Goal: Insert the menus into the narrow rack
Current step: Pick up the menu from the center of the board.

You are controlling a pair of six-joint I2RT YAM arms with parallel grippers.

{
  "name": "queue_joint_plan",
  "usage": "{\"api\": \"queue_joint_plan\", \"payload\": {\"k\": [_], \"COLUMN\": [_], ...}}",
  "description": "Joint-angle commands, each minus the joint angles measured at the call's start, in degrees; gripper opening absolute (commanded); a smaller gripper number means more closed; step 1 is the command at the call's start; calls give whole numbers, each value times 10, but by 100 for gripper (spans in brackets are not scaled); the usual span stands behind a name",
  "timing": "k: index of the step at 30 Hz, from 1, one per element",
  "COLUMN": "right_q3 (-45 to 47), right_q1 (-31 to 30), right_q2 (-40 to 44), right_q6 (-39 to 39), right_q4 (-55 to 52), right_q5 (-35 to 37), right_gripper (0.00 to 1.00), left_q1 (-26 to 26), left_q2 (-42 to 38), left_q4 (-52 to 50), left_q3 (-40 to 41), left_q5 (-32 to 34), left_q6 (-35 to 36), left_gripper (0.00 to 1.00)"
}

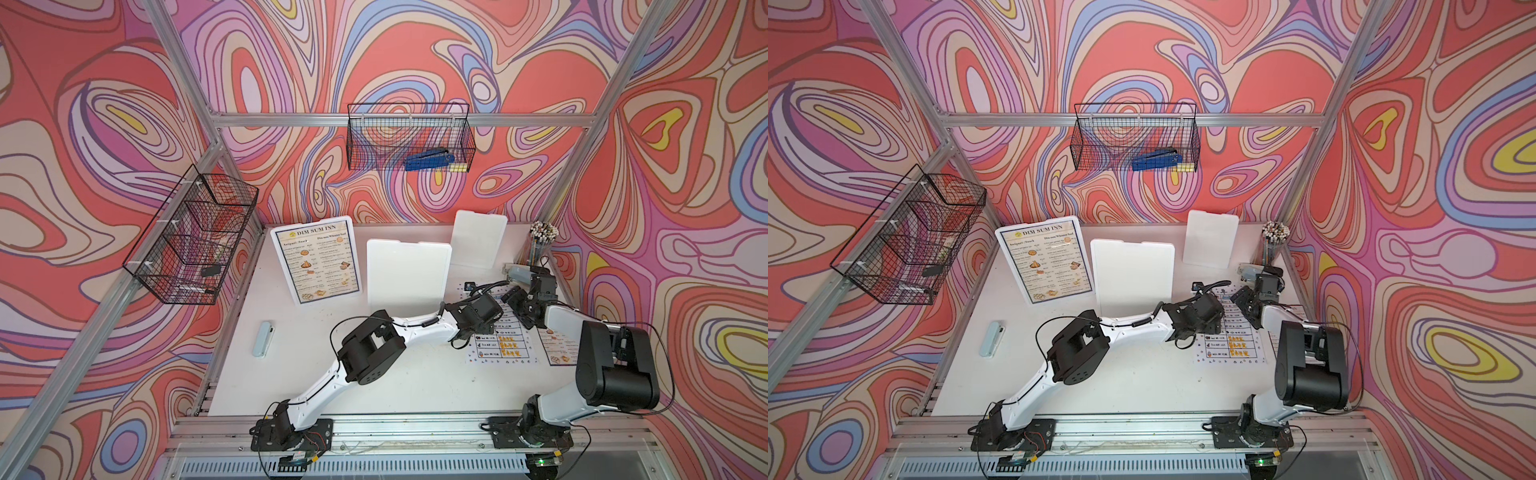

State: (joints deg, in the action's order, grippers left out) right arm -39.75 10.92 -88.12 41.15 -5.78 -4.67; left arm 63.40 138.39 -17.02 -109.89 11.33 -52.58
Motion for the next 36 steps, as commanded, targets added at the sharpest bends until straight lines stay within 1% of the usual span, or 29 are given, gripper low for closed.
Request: {"api": "queue_joint_plan", "payload": {"k": [1, 3, 8, 16, 21, 23, 27, 28, 32, 36], "right_q3": [20, 23, 25, 36, 37, 37, 39, 40, 35, 35], "right_q1": [0, 0, 0, 0, 0, 0, 0, 0, 0, 0], "right_q2": [4, 4, 6, 19, 26, 32, 53, 59, 88, 143], "right_q6": [-1, -2, -3, -4, -4, -4, -3, -3, -6, -10], "right_q4": [-17, -13, -13, -9, -10, -12, -17, -19, -41, -62], "right_q5": [-30, -39, -43, -50, -50, -52, -50, -49, -41, -34], "right_gripper": [83, 82, 82, 82, 82, 83, 83, 83, 83, 83], "left_q1": [-2, -5, -14, -24, -27, -28, -27, -27, -27, -27], "left_q2": [32, 31, 17, 10, 2, -5, -26, -31, -47, -65], "left_q4": [-25, -18, 10, 11, 6, 9, 15, 33, 42, 60], "left_q3": [-1, 4, 35, 44, 52, 59, 75, 80, 87, 88], "left_q5": [-23, -31, -44, -42, -28, -23, -23, -23, -31, -65], "left_q6": [-18, -23, -29, -26, -20, -14, 8, 11, 28, 65], "left_gripper": [78, 76, 68, 42, 26, 22, 13, 12, 12, 11]}}
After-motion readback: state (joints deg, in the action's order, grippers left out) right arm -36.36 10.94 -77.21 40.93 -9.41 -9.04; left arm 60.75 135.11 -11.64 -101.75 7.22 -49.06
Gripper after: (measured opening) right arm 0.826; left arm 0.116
